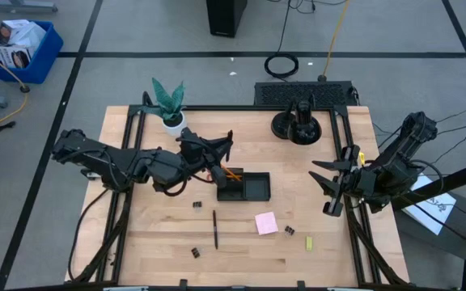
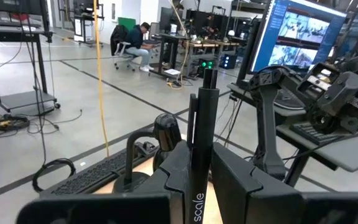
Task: Pick and place office supplies into organizer
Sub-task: Put the left black pen into the desk organizer
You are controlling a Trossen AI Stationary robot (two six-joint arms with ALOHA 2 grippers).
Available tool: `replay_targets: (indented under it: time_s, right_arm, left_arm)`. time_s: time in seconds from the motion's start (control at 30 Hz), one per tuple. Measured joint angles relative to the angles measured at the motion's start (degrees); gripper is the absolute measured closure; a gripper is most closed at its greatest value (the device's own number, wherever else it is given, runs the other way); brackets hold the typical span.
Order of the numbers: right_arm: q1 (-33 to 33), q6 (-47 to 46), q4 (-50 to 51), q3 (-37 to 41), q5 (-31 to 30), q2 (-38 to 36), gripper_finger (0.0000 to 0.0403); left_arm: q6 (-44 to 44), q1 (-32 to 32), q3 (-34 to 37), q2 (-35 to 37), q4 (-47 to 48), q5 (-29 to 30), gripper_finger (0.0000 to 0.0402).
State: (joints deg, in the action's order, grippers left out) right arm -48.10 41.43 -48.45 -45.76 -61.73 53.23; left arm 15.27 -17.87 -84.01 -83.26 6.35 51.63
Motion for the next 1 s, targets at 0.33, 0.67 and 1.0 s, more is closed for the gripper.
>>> replay_targets:
  time_s: [0.33, 0.67, 1.0]
  right_arm:
    - [0.0, -0.04, -0.2, 0.0, 0.0, 0.0, 0.0287]
    - [0.0, -0.09, -0.22, 0.0, -2.32, 0.0, 0.0287]
    - [0.0, -0.2, -0.2, 0.0, -2.87, 0.02, 0.0287]
  left_arm:
    - [0.09, 1.62, 0.0, 0.0, 1.57, 0.58, 0.035]
    - [-3.75, 1.89, 0.02, 0.0, 1.6, 0.73, 0.035]
    - [-4.76, 2.17, 0.02, 0.0, 1.51, 0.95, 0.035]
